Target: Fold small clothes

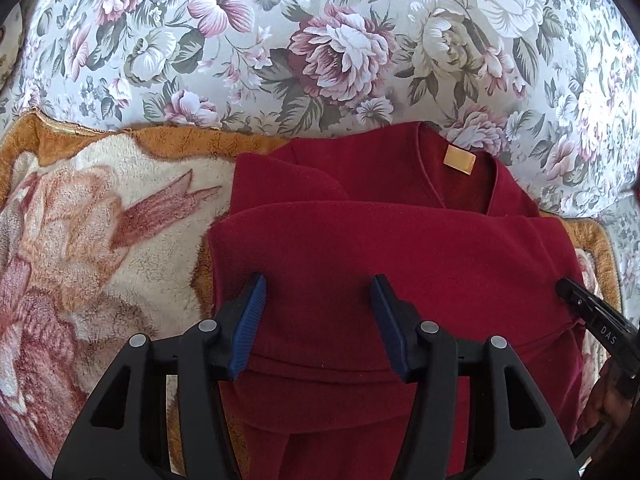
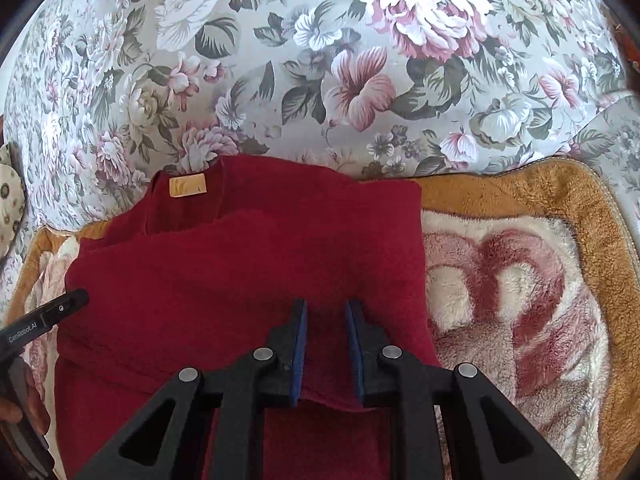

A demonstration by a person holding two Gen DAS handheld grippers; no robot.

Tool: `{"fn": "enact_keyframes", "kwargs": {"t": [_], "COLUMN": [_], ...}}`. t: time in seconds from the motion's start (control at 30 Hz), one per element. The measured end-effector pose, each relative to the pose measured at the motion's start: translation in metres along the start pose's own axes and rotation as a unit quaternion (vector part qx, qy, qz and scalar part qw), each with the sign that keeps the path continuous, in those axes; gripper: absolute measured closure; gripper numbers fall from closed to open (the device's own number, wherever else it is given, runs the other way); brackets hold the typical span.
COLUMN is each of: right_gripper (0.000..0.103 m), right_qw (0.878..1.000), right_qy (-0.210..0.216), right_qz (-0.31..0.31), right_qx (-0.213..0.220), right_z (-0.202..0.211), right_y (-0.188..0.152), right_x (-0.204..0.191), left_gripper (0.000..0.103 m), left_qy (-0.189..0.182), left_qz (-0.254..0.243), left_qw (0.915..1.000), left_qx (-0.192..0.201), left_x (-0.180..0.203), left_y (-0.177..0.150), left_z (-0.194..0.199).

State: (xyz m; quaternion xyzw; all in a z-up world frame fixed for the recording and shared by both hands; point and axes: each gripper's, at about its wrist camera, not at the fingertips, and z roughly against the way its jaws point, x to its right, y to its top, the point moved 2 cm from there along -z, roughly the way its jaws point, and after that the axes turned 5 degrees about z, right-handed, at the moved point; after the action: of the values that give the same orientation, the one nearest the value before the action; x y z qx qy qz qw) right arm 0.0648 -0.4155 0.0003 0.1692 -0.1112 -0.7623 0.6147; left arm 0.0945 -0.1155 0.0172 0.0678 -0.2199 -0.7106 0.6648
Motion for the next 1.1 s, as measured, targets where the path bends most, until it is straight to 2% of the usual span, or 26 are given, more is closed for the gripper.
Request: {"fn": "enact_keyframes", "kwargs": {"t": [0.13,0.23,0.33,0.4,0.53,0.73,0.9,1.0,1.1], "right_gripper": [0.085,0.085,0.085,0.084,0.084,0.083,0.068,0.064,0.064], "right_qw": [1.000,1.000,1.000,1.000,0.999,1.000,0.999,0.998,0.998], "right_qy": [-0.005,0.009,0.005,0.004,-0.006,0.017,0.047,0.061,0.061], "right_qz": [0.007,0.010,0.018,0.021,0.020,0.010,-0.005,-0.010,-0.004], "right_qx": [-0.012,-0.004,0.000,-0.002,-0.024,-0.019,-0.011,-0.020,-0.030], "right_z": [0.002,0.022,0.039,0.042,0.022,0.051,0.088,0.104,0.118], "right_y": [0.005,0.001,-0.011,-0.019,-0.029,-0.032,-0.059,-0.083,-0.107], "right_x": [-0.004,-0.008,-0.013,-0.016,-0.016,-0.018,-0.023,-0.025,-0.028], "left_gripper": [0.049,0.049,0.049,0.049,0.049,0.049,0.049,0.049,0.039], "left_qy": [0.006,0.003,0.005,0.008,0.023,0.026,0.030,0.023,0.018], "left_qz": [-0.011,-0.012,-0.013,-0.015,-0.022,-0.027,-0.046,-0.046,-0.049], "left_qw": [0.9999,0.9999,0.9999,0.9999,0.9994,0.9993,0.9985,0.9986,0.9986], "left_qx": [-0.006,-0.005,0.000,0.003,-0.010,-0.004,0.004,0.006,0.006], "left_x": [0.001,-0.001,-0.005,-0.006,-0.009,-0.015,-0.015,-0.016,-0.016], "left_y": [0.000,-0.004,-0.011,-0.017,-0.032,-0.058,-0.085,-0.102,-0.119], "left_z": [0.003,0.018,0.034,0.043,0.050,0.081,0.111,0.127,0.140]}}
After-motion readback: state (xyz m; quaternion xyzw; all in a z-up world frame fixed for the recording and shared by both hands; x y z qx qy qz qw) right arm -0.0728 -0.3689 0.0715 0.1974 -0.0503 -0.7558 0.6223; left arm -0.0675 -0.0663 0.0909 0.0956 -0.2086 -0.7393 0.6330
